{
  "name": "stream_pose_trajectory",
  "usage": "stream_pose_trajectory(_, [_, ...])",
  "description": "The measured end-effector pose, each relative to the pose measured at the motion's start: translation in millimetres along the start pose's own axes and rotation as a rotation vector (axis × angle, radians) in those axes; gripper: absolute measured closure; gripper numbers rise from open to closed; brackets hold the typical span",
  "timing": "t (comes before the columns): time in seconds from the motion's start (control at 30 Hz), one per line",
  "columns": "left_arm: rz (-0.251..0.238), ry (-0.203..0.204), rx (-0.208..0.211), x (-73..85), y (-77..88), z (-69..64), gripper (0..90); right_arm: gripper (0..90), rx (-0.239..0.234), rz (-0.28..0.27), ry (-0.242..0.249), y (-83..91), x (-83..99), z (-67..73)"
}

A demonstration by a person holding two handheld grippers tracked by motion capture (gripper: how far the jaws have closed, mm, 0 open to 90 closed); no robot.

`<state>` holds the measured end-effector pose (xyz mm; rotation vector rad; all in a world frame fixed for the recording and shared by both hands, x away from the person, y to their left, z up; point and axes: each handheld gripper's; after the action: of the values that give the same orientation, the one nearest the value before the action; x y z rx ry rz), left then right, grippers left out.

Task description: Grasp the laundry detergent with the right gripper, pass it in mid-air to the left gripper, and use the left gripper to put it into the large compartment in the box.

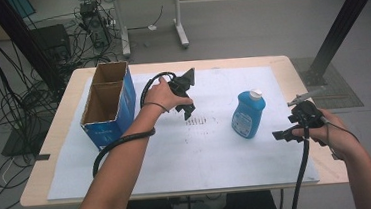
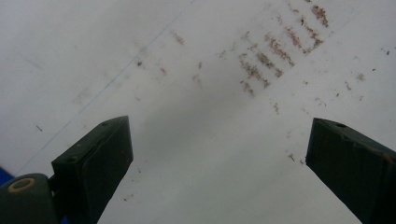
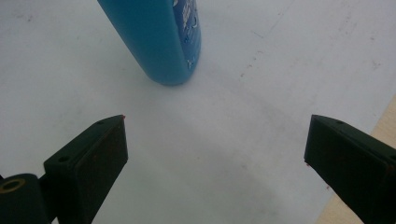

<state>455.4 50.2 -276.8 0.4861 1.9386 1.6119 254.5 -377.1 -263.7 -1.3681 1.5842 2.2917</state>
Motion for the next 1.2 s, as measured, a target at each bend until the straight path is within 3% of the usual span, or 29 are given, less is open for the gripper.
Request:
stream_pose_trajectory(0.23, [0.002, -0.002, -0.003, -0.6, -0.6, -0.3, 7.6, 5.6, 0.002, -0.031, 0.001, 0.4, 7.2, 1.3])
stream_pose_trajectory(0.53, [0.002, -0.003, 0.004, -1.0, -1.0, -1.0, 7.6, 5.6, 0.008, -0.108, -0.006, 1.0, 26.5, 2.8])
stream_pose_trajectory(1.2, [0.004, 0.002, 0.009, -0.9, -4.3, -2.9, 7.6, 4.3, 0.017, -0.174, -0.021, -0.2, 43.7, 6.3])
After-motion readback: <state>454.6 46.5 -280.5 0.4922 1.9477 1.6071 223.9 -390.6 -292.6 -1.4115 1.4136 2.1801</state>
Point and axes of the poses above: each handheld gripper's, and its own axes: y roughly backward along the jaws, x roughly out of its underside, z roughly to its left, and after that the axes turned 14 degrees about -z, right-handed
